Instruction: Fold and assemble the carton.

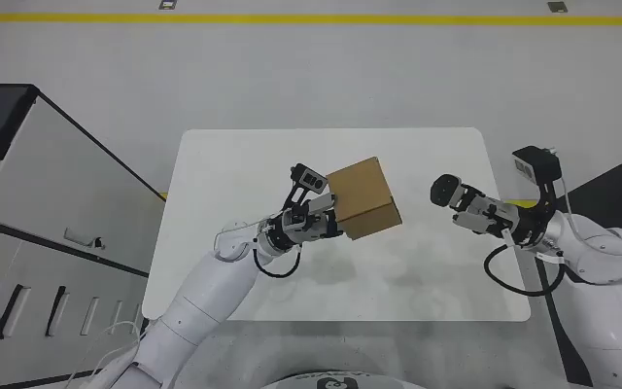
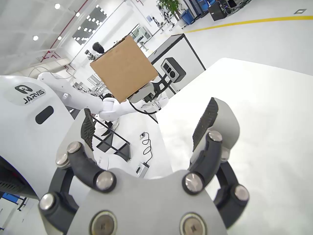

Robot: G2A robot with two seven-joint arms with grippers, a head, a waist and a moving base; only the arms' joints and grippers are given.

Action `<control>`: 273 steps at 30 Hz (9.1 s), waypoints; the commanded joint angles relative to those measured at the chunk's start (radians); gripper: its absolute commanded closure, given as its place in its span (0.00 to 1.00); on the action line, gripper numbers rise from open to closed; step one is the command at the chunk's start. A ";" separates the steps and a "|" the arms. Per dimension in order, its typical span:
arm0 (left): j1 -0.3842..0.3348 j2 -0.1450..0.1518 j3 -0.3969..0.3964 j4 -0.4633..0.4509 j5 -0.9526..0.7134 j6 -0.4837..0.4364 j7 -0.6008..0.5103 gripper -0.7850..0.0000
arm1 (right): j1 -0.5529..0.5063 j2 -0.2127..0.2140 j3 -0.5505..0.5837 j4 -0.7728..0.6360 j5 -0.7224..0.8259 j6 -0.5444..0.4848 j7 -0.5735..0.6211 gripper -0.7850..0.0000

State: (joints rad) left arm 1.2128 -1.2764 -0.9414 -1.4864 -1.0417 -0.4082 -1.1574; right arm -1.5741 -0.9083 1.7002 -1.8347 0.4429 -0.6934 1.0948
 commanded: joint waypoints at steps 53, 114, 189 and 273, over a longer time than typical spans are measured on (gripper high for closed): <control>0.074 -0.110 0.083 0.007 -0.211 -0.065 0.027 1.00 | 0.125 -0.068 -0.348 0.031 -0.365 -0.319 -0.535 0.00; 0.112 -0.164 0.013 0.022 -0.163 -0.013 0.010 0.00 | 0.116 -0.073 -0.309 0.017 -0.335 -0.319 -0.588 1.00; 0.273 -0.002 -0.761 -0.539 1.433 -0.087 0.537 0.00 | 0.124 -0.014 -0.020 -0.301 -0.892 -0.319 -0.636 1.00; 0.273 -0.002 -0.761 -0.539 1.433 -0.087 0.537 0.00 | 0.166 0.021 -0.080 -0.496 -2.975 0.436 -2.019 1.00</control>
State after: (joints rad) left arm 1.4854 -1.2785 -1.7027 -2.0249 0.3908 -0.4955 -0.6199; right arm -1.4091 -0.8885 1.6180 -2.3306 -2.4841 -0.2745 -0.9126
